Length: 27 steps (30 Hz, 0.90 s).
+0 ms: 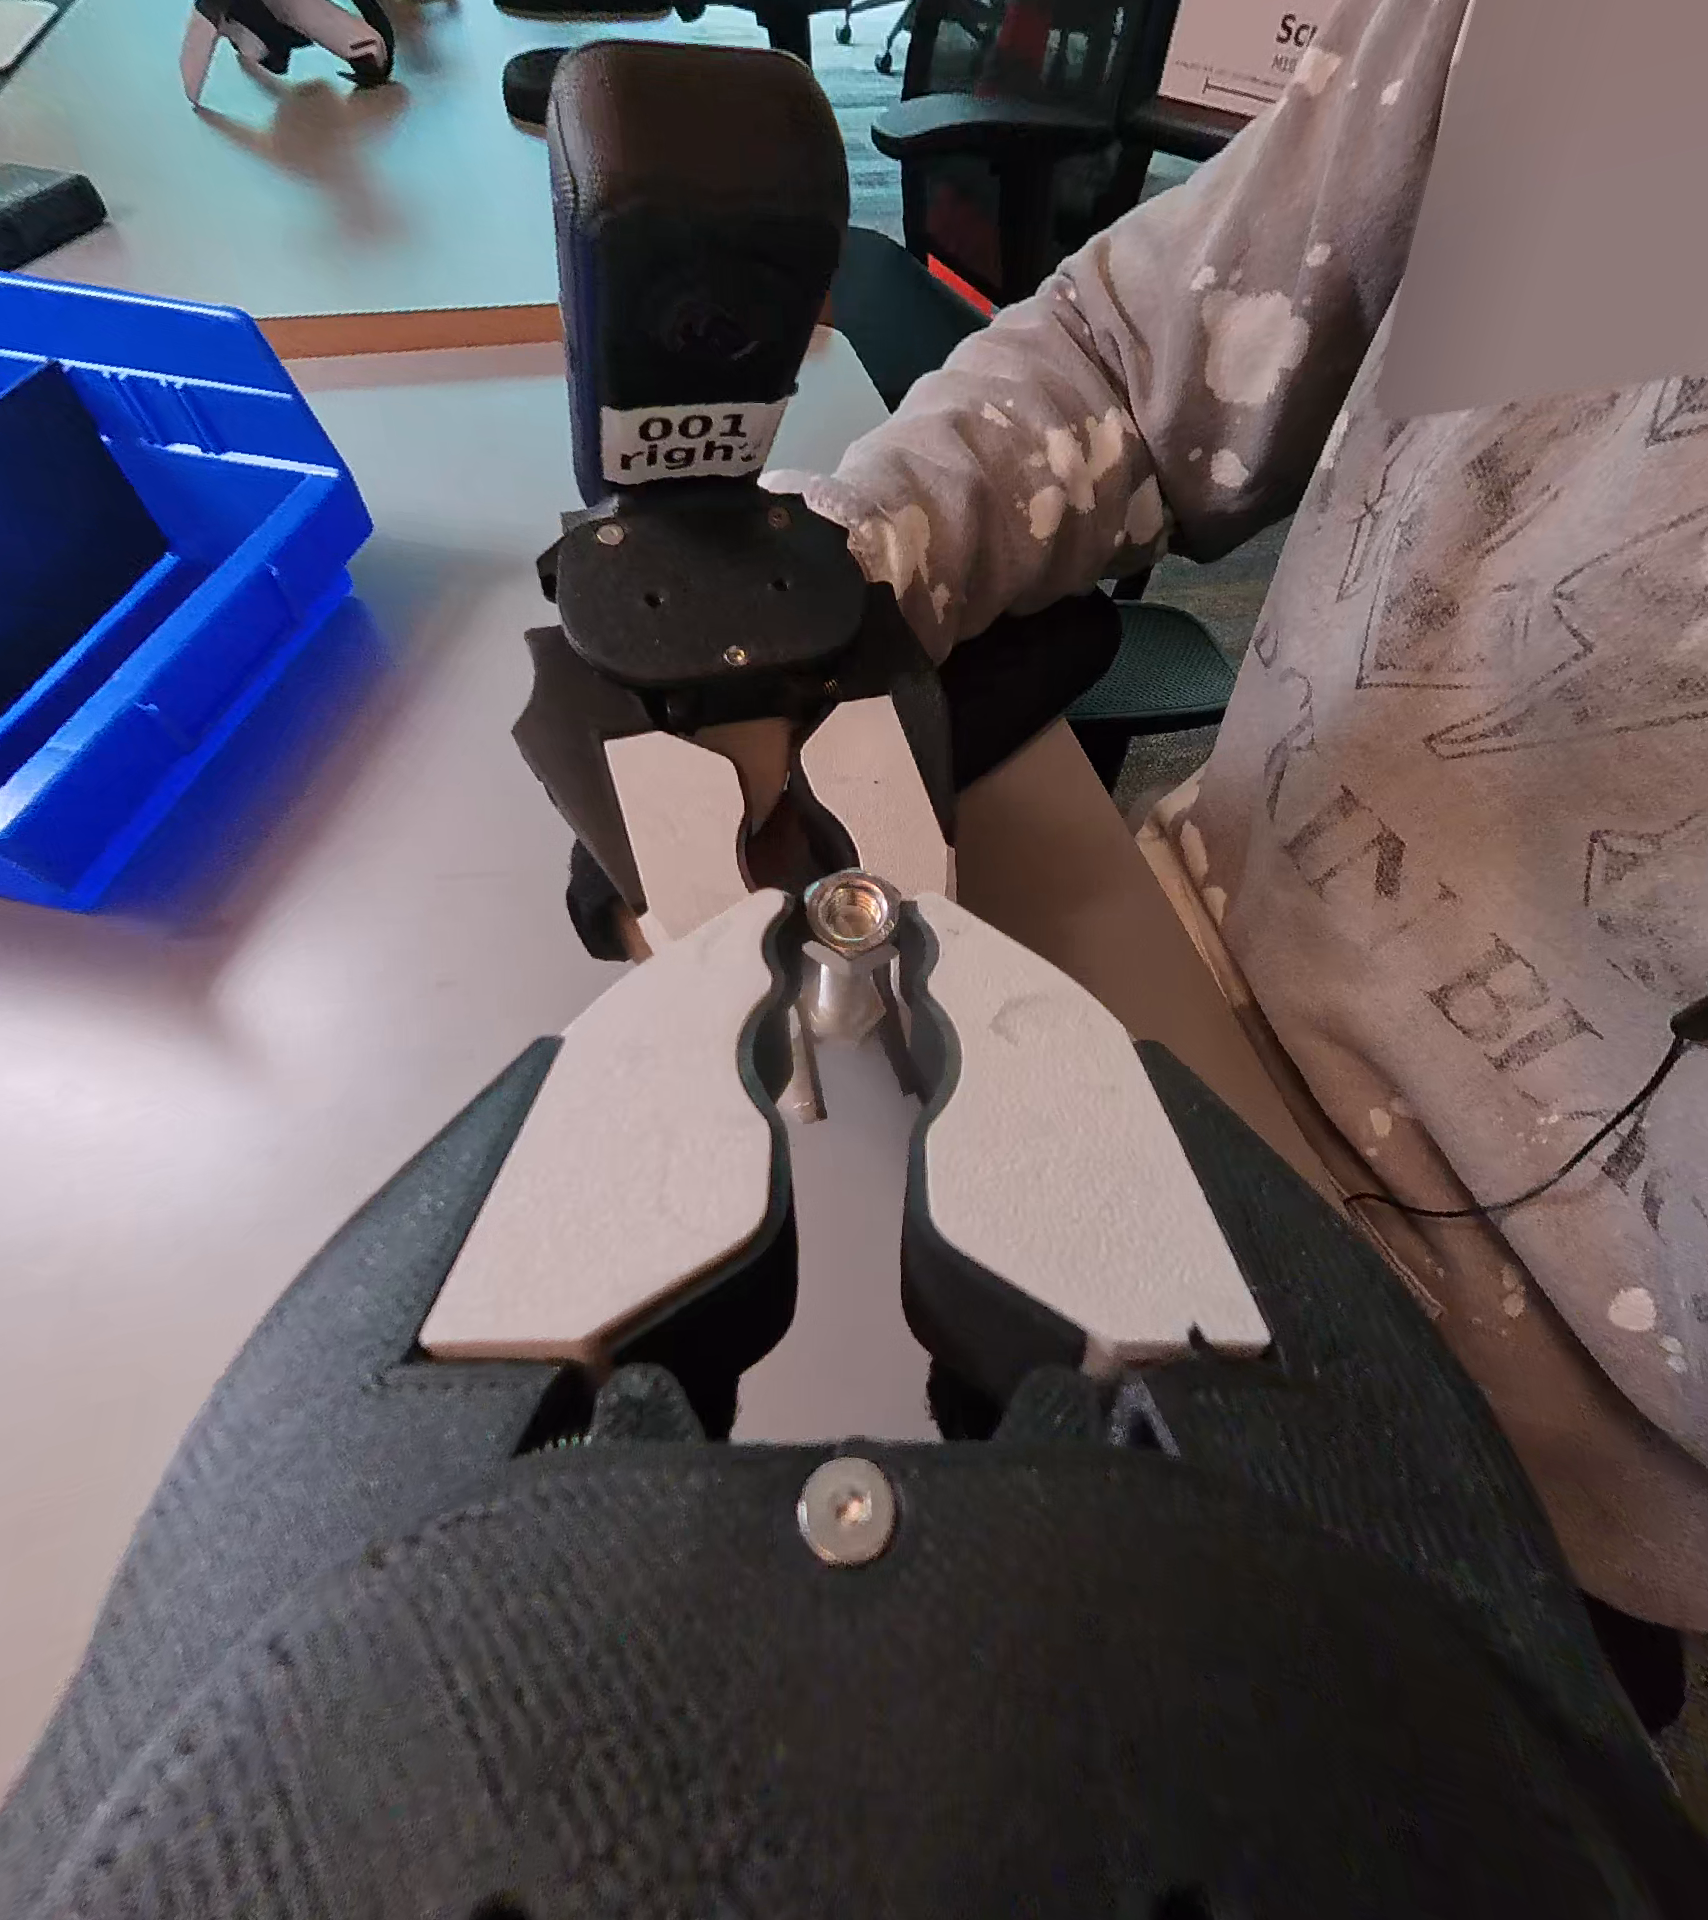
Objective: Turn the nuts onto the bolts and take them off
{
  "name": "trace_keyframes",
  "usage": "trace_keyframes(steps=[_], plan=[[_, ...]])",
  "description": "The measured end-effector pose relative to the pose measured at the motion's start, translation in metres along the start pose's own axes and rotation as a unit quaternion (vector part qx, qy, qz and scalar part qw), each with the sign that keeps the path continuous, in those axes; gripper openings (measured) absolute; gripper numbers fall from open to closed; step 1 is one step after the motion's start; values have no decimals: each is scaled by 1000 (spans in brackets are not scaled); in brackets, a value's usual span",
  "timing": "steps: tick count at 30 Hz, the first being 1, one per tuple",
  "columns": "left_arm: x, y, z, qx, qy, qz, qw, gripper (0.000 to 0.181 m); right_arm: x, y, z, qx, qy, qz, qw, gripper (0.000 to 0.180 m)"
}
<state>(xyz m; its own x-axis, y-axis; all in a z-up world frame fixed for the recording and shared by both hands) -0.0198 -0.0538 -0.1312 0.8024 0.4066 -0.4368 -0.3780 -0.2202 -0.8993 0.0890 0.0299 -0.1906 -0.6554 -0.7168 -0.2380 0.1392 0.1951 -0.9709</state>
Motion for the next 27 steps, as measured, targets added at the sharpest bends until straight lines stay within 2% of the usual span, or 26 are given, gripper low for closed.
trace_keyframes(steps=[7,17,20,24,27], plan=[[1,1,-4,6,18,9,1000,21,2,0,5,6,-28,4,1000,18],[-6,2,0,0,5,-3,1000,24,-1,-3,3,1,-19,-11,1000,18],[-12,3,5,-2,-32,-9,999,19,-2,-4,3,-1,-16,-18,1000,18],[-25,5,18,-20,-96,-57,994,19,-4,-5,0,2,-1,-29,1000,18],[-30,6,24,-25,-127,-95,987,21,-8,-6,-7,10,36,-44,998,18]])
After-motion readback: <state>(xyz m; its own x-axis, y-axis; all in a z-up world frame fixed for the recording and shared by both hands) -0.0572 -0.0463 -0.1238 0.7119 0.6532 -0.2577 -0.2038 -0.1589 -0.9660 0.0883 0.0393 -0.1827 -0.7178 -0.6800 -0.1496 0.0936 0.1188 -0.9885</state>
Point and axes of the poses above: each gripper's, where its closed fingertips meet, x out along the fingers, y out of its underside, z = x × y across the jaws, the point moved 9 cm from there along -x, back along the fingers, and after that the axes turned 2 degrees about x, right-handed, at the moved point
